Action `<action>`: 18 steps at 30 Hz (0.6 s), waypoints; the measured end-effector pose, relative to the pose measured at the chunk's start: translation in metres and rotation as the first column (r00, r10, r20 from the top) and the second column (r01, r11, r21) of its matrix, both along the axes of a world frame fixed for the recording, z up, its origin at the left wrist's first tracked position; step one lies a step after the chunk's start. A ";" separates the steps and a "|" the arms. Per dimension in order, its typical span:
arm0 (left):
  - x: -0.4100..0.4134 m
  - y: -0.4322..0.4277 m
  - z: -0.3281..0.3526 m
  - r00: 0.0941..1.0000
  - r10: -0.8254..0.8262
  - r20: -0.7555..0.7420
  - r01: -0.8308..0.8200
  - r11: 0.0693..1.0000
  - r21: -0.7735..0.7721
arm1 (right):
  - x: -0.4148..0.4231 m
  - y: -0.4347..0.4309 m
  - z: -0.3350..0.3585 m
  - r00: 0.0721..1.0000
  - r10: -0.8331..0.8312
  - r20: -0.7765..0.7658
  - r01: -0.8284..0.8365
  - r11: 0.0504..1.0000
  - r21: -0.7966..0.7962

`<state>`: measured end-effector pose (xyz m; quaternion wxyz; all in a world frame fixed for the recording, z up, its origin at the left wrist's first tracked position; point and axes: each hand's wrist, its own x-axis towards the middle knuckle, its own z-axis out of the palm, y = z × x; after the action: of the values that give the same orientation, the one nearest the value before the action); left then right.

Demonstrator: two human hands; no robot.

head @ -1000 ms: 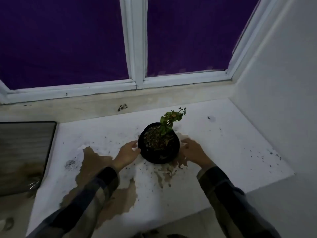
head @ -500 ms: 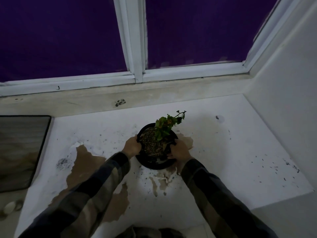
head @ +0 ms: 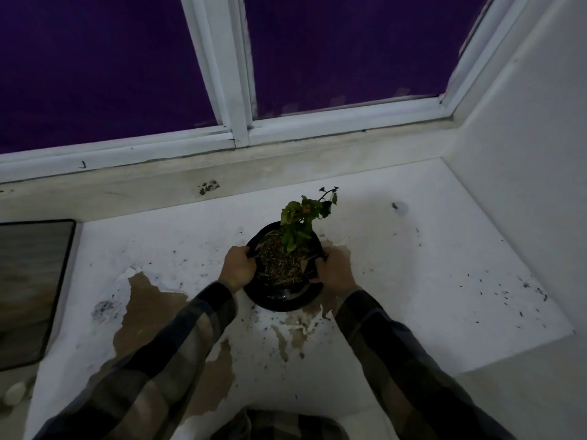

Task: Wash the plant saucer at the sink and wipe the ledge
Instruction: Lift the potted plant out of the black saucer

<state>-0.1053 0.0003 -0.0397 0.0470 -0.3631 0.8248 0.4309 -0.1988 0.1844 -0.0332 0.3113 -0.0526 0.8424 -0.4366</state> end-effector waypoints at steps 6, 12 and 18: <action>-0.012 0.007 0.023 0.992 -0.024 -0.121 0.018 0.999 -0.046 | -0.013 0.009 0.025 0.988 -0.022 -0.156 0.030 0.998 0.048; -0.035 -0.009 0.037 0.961 0.076 -0.266 -0.063 0.996 0.058 | -0.045 -0.004 0.031 0.963 -0.042 -0.266 0.055 0.998 0.041; -0.077 -0.030 0.038 0.950 0.094 -0.297 -0.036 0.980 0.193 | -0.080 -0.025 0.019 0.953 -0.189 -0.237 0.185 0.982 -0.039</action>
<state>-0.1824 -0.0295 -0.0015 -0.0614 -0.3133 0.7660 0.5579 -0.2787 0.1598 -0.0143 0.1640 -0.0274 0.8715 -0.4614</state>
